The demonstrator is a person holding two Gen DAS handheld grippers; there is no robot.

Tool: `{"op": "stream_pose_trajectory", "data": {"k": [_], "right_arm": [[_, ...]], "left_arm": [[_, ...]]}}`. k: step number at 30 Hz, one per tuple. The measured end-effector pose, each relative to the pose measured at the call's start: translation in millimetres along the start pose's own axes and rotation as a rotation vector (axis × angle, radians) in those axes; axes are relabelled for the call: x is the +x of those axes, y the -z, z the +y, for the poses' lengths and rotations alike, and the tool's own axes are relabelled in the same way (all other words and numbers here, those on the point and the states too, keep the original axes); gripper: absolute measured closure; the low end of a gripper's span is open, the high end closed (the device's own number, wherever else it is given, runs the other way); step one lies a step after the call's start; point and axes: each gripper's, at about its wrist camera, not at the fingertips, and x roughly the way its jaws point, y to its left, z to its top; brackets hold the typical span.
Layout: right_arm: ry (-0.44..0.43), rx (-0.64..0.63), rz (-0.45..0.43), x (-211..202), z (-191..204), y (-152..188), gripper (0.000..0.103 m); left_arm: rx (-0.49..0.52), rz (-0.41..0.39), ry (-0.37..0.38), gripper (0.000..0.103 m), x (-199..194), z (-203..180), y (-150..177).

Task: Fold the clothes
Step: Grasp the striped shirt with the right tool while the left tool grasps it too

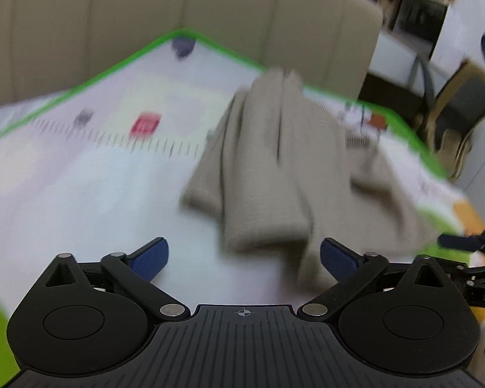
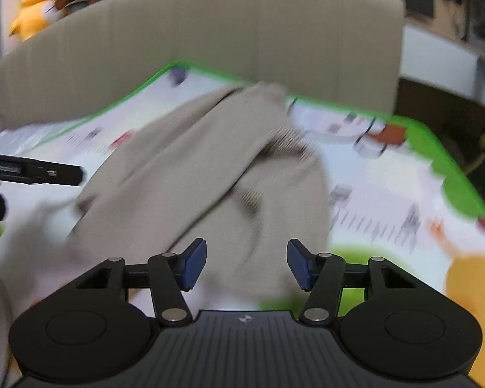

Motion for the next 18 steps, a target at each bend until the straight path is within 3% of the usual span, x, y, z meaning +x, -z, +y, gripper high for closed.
{"op": "stream_pose_trajectory", "data": {"k": [2, 4, 8, 9, 10, 12, 14, 17, 18], "right_arm": [[0.036, -0.016, -0.001, 25, -6, -17, 0.037], [0.069, -0.021, 0.025, 58, -10, -26, 0.032], [0.079, -0.011, 0.116, 117, -16, -29, 0.035], [0.071, 0.005, 0.125, 122, -17, -27, 0.039], [0.059, 0.008, 0.127, 122, -16, -25, 0.053], [0.004, -0.029, 0.131, 112, -9, -21, 0.076], [-0.043, -0.056, 0.15, 101, -1, -14, 0.083], [-0.114, -0.077, 0.2, 77, 6, 1, 0.084], [-0.141, -0.077, 0.222, 66, 7, 7, 0.084]], "left_arm": [[0.0, -0.038, 0.012, 0.005, 8, 3, -28], [-0.005, -0.012, 0.026, 0.004, 28, 4, -52], [0.02, 0.159, -0.023, 0.002, 99, -8, -68], [0.015, 0.204, -0.034, 0.002, 113, -9, -65], [0.009, 0.249, -0.045, 0.002, 127, -10, -62], [0.03, 0.223, -0.071, 0.004, 127, -17, -57], [0.081, 0.204, -0.052, 0.036, 114, -26, -50], [0.125, 0.206, -0.012, 0.062, 91, -34, -40], [0.13, 0.218, -0.002, 0.064, 82, -35, -36]]}}
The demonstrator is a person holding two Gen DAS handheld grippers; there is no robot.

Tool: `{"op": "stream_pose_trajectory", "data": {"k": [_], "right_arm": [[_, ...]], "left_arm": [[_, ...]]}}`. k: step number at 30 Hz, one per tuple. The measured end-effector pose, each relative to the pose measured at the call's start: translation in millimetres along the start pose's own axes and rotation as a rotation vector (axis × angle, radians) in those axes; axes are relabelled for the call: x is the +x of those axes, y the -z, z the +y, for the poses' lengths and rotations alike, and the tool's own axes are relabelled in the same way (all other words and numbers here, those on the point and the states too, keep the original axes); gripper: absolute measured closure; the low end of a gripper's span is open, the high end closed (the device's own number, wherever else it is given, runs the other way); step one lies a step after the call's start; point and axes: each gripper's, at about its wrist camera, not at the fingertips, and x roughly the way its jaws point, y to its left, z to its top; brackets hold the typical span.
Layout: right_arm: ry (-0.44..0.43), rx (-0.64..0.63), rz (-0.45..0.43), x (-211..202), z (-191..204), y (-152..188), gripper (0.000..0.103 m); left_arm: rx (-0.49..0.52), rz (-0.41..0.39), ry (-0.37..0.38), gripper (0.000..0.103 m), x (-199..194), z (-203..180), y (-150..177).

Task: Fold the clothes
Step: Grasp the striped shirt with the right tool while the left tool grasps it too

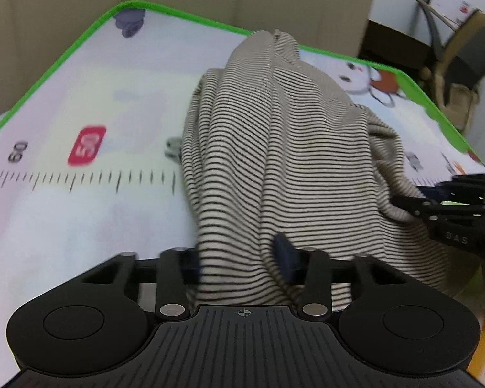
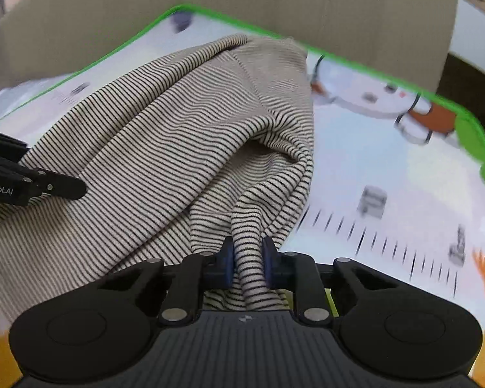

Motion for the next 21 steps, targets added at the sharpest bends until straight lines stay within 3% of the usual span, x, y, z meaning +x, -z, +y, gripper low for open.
{"op": "stream_pose_trajectory", "data": {"k": [3, 5, 8, 10, 12, 17, 20, 21], "right_arm": [[-0.065, -0.044, 0.075, -28, 9, 28, 0.084], [-0.061, -0.125, 0.093, -47, 19, 44, 0.084], [-0.027, -0.25, 0.013, -83, 37, 54, 0.082], [-0.094, -0.281, -0.056, -106, 50, 52, 0.074], [-0.213, -0.294, -0.082, -119, 65, 47, 0.049], [-0.487, -0.384, -0.003, -109, 131, 72, 0.044], [-0.434, -0.586, -0.012, -91, 169, 103, 0.041], [-0.393, -0.656, -0.03, -87, 179, 112, 0.048]], "left_arm": [[0.02, 0.047, 0.048, 0.068, -25, -6, 24], [0.048, 0.107, 0.124, 0.068, -46, -9, 48], [0.08, 0.167, 0.216, 0.066, -71, -10, 77], [0.09, 0.152, 0.201, 0.066, -78, -12, 82], [0.06, 0.127, 0.19, 0.071, -80, -7, 79], [-0.009, 0.087, 0.186, 0.085, -81, -5, 61], [-0.088, 0.05, 0.191, 0.092, -94, 8, 50], [-0.122, 0.03, 0.195, 0.092, -99, 13, 45]]}}
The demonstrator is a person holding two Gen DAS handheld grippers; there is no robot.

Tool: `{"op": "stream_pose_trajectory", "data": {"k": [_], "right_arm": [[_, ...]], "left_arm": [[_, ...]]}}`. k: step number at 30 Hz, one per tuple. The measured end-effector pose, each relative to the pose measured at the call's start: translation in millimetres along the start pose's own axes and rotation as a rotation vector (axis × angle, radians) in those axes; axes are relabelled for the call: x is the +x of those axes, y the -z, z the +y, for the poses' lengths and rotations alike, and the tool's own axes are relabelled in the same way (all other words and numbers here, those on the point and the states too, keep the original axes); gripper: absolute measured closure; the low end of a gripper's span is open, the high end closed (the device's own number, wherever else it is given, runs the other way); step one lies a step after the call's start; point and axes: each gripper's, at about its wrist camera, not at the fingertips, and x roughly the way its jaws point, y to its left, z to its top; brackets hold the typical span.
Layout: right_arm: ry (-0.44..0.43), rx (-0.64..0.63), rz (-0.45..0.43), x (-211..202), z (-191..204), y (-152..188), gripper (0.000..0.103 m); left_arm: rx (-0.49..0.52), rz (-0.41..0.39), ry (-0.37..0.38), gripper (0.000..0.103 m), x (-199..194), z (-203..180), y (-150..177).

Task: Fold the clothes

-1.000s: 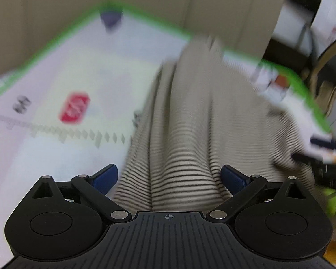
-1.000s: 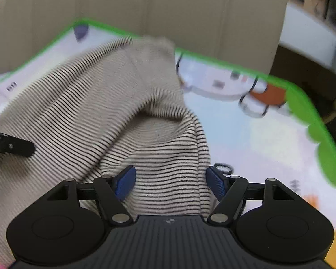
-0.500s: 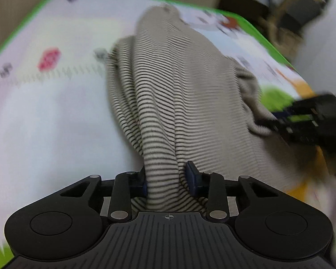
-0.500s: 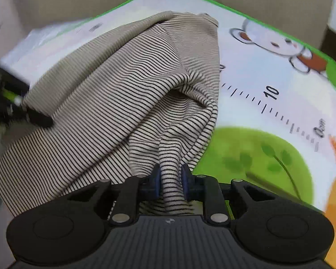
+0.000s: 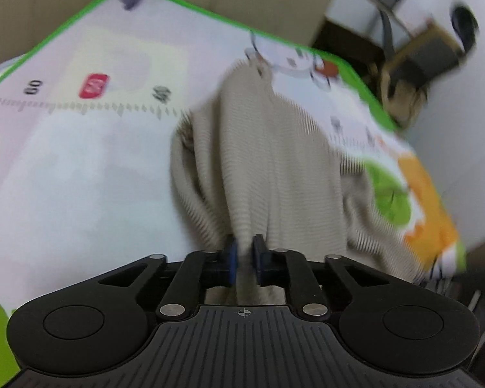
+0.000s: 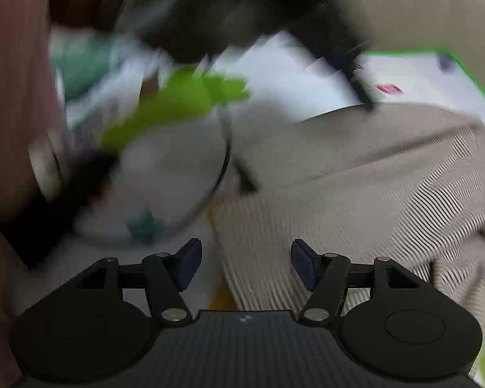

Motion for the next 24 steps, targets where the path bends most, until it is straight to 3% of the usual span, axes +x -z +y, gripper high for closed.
{"op": "stream_pose_trajectory", "data": {"k": [1, 2, 3, 5, 9, 10, 11, 12, 13, 14, 17, 19, 21, 22, 23, 24], "right_arm": [[0.046, -0.068, 0.003, 5, 8, 2, 0.059], [0.072, -0.097, 0.005, 6, 7, 1, 0.079], [0.079, -0.086, 0.005, 3, -3, -3, 0.091], [0.118, 0.002, -0.02, -18, -34, -12, 0.091], [0.425, 0.266, -0.135, -93, -135, -21, 0.093], [0.517, 0.346, -0.17, -115, -161, -17, 0.093], [0.61, 0.421, -0.207, -138, -185, -12, 0.093], [0.69, 0.487, -0.238, -157, -204, -5, 0.093], [0.756, 0.544, -0.263, -173, -219, 3, 0.093], [0.82, 0.595, -0.283, -187, -233, 12, 0.093], [0.98, 0.697, -0.315, -208, -265, 36, 0.093], [1.023, 0.759, -0.313, -211, -284, 50, 0.094], [1.036, 0.827, -0.318, -209, -301, 60, 0.094], [1.038, 0.851, -0.318, -206, -308, 62, 0.094], [1.044, 0.869, -0.318, -205, -315, 66, 0.094], [1.052, 0.878, -0.316, -204, -319, 68, 0.094]], "left_arm": [[-0.032, -0.023, 0.005, 0.092, -6, 3, -5], [-0.051, -0.044, 0.004, 0.095, -9, 5, -11], [-0.069, -0.064, 0.003, 0.095, -11, 6, -16], [-0.071, -0.109, -0.018, 0.096, -21, 10, -27], [-0.053, -0.176, -0.016, 0.091, -34, 15, -44], [-0.055, -0.181, 0.004, 0.079, -37, 16, -47], [-0.05, -0.179, 0.016, 0.058, -38, 15, -49], [-0.045, -0.173, 0.025, 0.048, -35, 13, -49], [-0.033, -0.152, 0.034, 0.038, -28, 9, -47], [-0.013, -0.114, 0.041, 0.033, -19, 3, -45], [0.059, 0.005, 0.049, 0.022, 10, -18, -36], [0.126, 0.091, 0.038, 0.022, 30, -35, -28], [0.211, 0.149, 0.021, 0.026, 45, -53, -21], [0.257, 0.172, 0.01, 0.039, 51, -62, -18], [0.307, 0.178, -0.013, 0.073, 57, -69, -14], [0.363, 0.179, -0.042, 0.094, 61, -76, -15]]}}
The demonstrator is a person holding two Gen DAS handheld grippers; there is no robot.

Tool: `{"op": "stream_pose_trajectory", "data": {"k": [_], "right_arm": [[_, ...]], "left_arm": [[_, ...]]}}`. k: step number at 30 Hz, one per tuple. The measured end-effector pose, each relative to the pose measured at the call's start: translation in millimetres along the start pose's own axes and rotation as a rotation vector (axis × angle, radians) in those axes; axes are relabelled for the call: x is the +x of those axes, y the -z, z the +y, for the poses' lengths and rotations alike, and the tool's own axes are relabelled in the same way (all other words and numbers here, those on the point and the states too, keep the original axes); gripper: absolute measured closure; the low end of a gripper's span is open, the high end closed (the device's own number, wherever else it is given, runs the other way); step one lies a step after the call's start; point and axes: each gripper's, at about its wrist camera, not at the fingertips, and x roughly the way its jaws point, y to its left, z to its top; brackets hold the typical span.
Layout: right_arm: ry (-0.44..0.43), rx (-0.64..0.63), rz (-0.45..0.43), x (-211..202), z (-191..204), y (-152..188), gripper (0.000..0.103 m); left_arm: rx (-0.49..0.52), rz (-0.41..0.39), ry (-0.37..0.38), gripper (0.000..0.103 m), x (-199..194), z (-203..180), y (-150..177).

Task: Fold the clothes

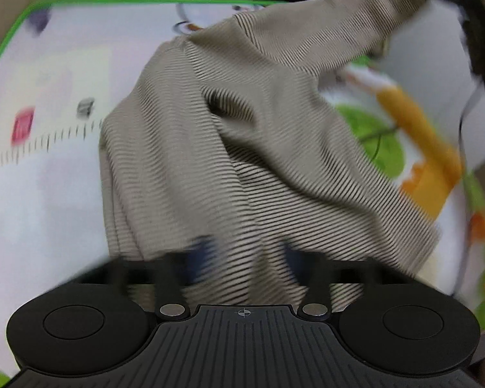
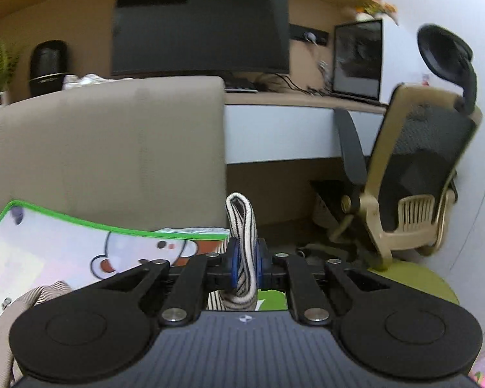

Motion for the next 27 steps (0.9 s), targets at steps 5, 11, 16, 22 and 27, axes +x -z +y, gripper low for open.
{"op": "stream_pose_trajectory", "data": {"k": [5, 11, 16, 22, 27], "right_arm": [[0.09, 0.026, -0.021, 6, -15, -3, 0.094], [0.208, 0.045, 0.012, 12, -40, 8, 0.094], [0.171, 0.04, 0.074, 20, -32, 35, 0.093], [0.082, 0.024, 0.112, 27, -13, 57, 0.093], [0.049, 0.02, 0.126, 26, 3, 65, 0.093]], "left_arm": [[-0.029, -0.169, -0.204, 0.103, -22, 44, -28], [-0.268, -0.309, -0.354, 0.102, -62, 132, -52], [-0.238, -0.231, -0.13, 0.041, -43, 91, -40], [0.127, -0.027, -0.122, 0.013, -17, -14, 4], [0.18, 0.03, -0.202, 0.04, 22, -20, 20]]}}
